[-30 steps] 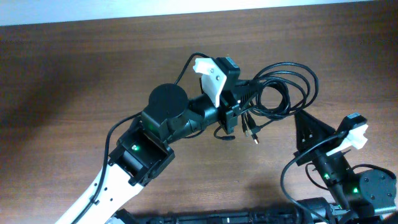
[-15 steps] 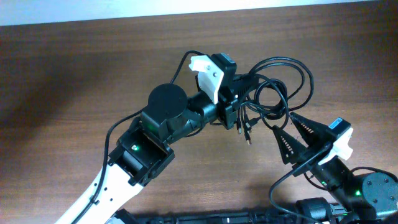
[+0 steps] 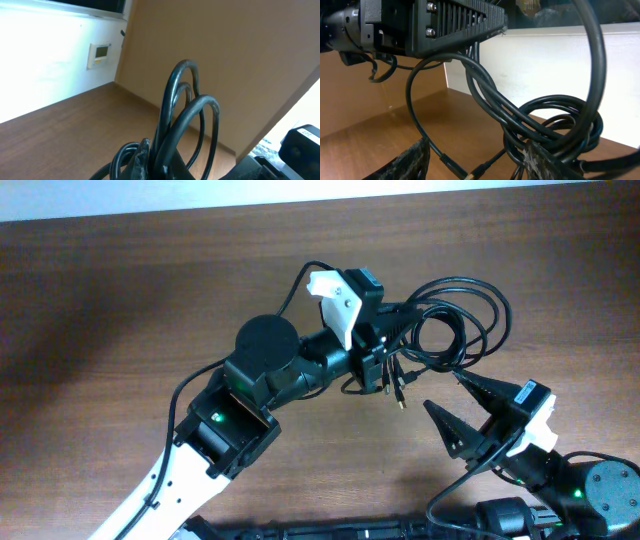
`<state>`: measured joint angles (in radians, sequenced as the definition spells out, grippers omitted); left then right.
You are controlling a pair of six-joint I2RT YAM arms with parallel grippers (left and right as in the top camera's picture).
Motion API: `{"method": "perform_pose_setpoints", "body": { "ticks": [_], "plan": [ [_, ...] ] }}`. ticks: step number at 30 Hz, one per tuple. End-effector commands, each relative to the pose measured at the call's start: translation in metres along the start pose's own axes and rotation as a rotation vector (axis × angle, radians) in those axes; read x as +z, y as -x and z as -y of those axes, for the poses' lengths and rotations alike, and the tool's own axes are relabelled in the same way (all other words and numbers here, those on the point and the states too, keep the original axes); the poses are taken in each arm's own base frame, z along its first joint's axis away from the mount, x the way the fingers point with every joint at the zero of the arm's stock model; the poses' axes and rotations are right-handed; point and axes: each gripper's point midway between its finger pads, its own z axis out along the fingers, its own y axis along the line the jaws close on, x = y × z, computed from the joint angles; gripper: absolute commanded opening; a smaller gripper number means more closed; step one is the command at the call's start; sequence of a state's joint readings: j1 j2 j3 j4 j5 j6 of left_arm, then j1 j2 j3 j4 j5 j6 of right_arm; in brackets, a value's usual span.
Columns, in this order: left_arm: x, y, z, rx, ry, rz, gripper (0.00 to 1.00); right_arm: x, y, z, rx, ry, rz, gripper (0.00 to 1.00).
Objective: Untangle cables
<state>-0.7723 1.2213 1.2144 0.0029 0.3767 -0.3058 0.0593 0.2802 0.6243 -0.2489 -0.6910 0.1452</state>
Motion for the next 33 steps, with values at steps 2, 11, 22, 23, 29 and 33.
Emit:
{"method": "perform_pose_setpoints", "body": {
  "ticks": [2, 11, 22, 23, 29, 33],
  "plan": [
    [-0.002, 0.005, 0.021, 0.028, -0.100, -0.002, 0.00, -0.001, 0.004, -0.004, -0.022, 0.017, 0.012, 0.59],
    [-0.003, 0.001, 0.025, 0.025, -0.126, -0.021, 0.00, -0.001, 0.010, -0.004, -0.037, 0.018, 0.035, 0.04],
    [-0.021, 0.025, -0.013, 0.066, 0.001, 0.047, 0.00, -0.014, -0.029, 0.064, 0.075, -0.383, -0.091, 0.04],
    [-0.021, 0.025, -0.013, 0.065, 0.001, 0.047, 0.00, -0.014, -0.030, 0.064, 0.076, -0.380, -0.094, 0.04],
    [-0.020, 0.023, -0.009, 0.064, -0.024, 0.036, 0.00, -0.002, -0.017, 0.016, -0.016, -0.089, -0.061, 0.39],
    [-0.022, 0.015, 0.014, 0.192, -0.158, 0.006, 0.00, -0.001, -0.013, -0.009, -0.102, 0.055, -0.050, 0.58]
  ]
}}
